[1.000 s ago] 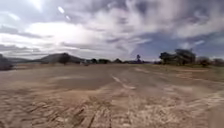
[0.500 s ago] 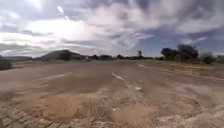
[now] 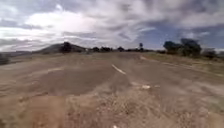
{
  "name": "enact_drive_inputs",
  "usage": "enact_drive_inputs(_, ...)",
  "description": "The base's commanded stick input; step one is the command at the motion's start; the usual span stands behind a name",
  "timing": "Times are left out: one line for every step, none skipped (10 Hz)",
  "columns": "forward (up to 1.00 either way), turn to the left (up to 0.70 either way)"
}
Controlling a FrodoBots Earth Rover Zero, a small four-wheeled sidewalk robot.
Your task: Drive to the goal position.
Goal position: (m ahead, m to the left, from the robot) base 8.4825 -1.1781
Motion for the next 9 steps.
enact_drive_inputs(1.00, 0.00)
enact_drive_inputs(1.00, 0.00)
enact_drive_inputs(1.00, 0.00)
enact_drive_inputs(1.00, 0.00)
enact_drive_inputs(1.00, 0.00)
enact_drive_inputs(1.00, 0.00)
enact_drive_inputs(1.00, 0.00)
enact_drive_inputs(1.00, 0.00)
enact_drive_inputs(1.00, 0.00)
